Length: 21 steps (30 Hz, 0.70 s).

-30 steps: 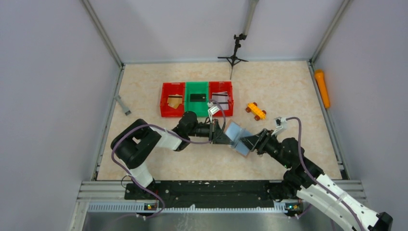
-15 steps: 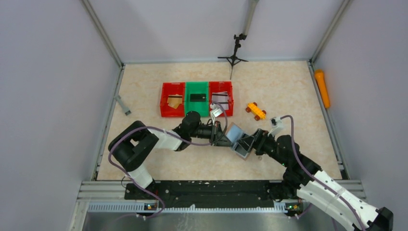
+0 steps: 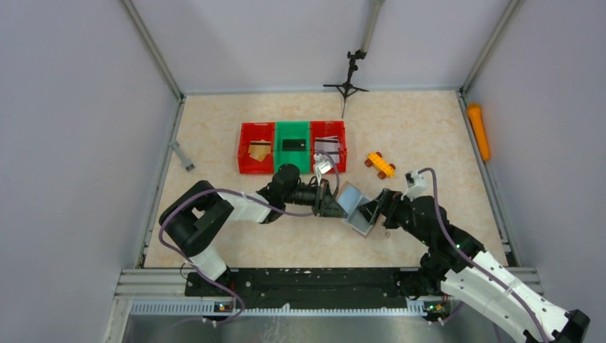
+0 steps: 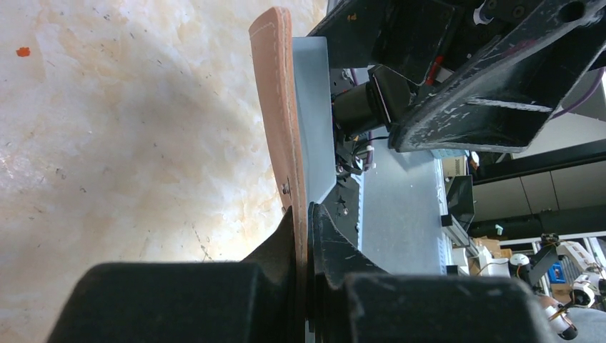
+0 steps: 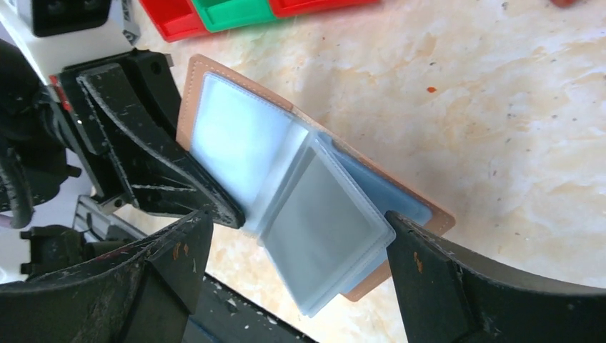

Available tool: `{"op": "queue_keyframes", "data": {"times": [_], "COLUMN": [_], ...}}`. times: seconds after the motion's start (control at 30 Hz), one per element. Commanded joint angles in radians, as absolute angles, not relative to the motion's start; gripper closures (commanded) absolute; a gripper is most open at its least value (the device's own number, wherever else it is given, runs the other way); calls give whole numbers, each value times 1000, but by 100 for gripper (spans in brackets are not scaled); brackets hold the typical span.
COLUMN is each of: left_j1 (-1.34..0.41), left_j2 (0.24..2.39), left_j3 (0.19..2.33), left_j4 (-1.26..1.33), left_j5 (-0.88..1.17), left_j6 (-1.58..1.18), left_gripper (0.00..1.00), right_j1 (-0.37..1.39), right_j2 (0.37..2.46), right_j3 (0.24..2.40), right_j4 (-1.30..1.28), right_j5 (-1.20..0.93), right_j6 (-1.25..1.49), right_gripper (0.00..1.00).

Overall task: Take the credit cards out of the card holder
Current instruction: Remove the credit card from the card holder.

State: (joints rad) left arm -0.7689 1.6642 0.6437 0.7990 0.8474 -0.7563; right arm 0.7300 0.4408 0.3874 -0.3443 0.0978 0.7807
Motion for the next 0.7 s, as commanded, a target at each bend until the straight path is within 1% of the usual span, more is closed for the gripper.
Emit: {"op": "queue_keyframes", "data": {"times": [0.0, 0.13, 0.27, 0.37, 0.53, 0.67], "left_j1": [-773, -773, -773, -772, -772, -770], "left_j2": [1632, 1631, 1617, 1605, 1601, 1607], "left_j3": [683, 686, 683, 678, 672, 662], "left_j4": [840, 815, 791, 781, 799, 857], "left_j5": [858, 843, 824, 814, 816, 837], "left_j6": [-745, -730, -712, -704, -715, -751], "left_gripper": [100, 100, 100, 100, 100, 100], "right_j1": [723, 723, 723, 723, 724, 723], "right_j2": [462, 509, 530, 509, 430, 424], "right_j3": [451, 481, 530, 547, 516, 466], "right_j4": [-411, -426, -516, -562, -516, -444], "right_j5": [139, 122, 181, 214, 133, 78], "right_j6": [730, 727, 721, 726, 752, 802], "right_gripper": [9, 9, 6, 5, 16, 16]}}
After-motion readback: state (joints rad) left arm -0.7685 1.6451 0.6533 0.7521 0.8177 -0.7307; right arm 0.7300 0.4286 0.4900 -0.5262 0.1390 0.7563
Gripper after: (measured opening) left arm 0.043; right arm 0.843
